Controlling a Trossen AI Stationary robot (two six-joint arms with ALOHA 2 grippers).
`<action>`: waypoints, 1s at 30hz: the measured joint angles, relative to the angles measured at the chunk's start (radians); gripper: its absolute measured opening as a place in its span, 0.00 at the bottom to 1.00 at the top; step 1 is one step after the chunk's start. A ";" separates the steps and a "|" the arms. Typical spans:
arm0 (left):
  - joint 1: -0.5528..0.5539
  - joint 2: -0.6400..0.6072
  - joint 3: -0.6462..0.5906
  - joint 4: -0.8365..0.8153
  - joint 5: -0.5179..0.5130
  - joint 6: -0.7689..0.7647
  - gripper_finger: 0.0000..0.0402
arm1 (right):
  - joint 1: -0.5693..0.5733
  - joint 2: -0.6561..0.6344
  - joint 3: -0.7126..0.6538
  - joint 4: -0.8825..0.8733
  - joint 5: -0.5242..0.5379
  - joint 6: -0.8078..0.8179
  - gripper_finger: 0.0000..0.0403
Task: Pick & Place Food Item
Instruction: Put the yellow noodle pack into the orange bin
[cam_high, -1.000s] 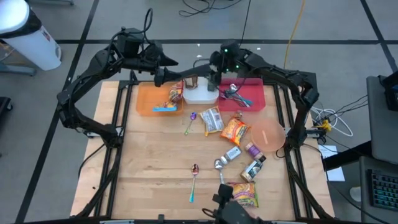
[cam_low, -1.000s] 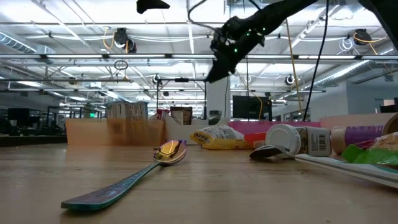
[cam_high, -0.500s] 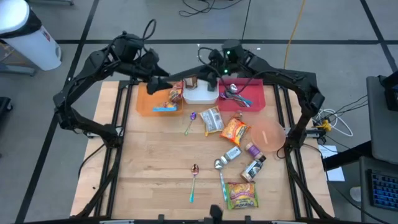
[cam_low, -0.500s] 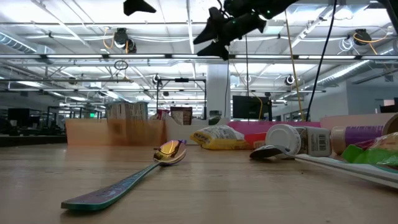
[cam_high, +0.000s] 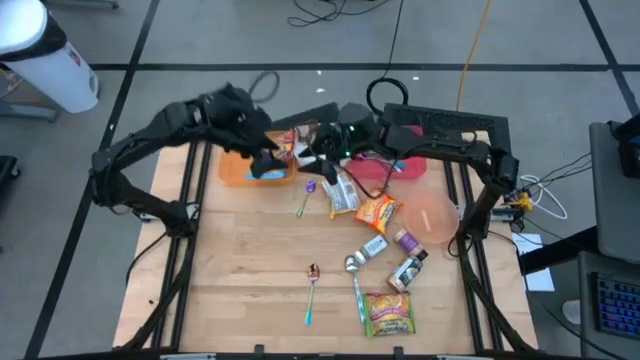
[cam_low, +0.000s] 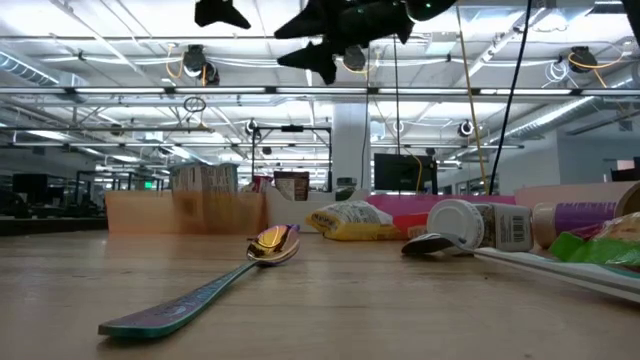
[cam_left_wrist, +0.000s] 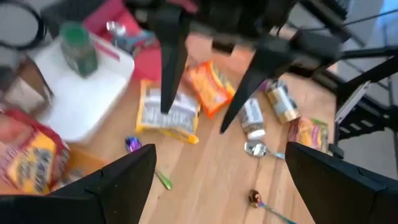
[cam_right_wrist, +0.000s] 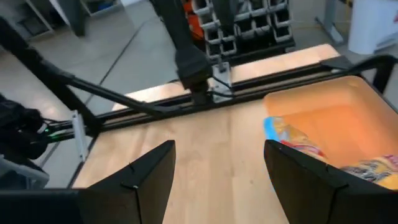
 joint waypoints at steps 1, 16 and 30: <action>-0.021 -0.006 -0.026 0.010 -0.015 -0.021 0.91 | 0.008 -0.016 -0.038 0.053 0.001 0.008 0.59; -0.276 -0.043 -0.455 0.426 -0.055 -0.220 0.91 | 0.096 -0.433 -0.765 0.673 0.278 0.289 0.59; -0.504 -0.008 -0.786 0.905 -0.115 -0.373 0.91 | 0.398 -0.546 -0.894 0.665 0.690 0.464 0.59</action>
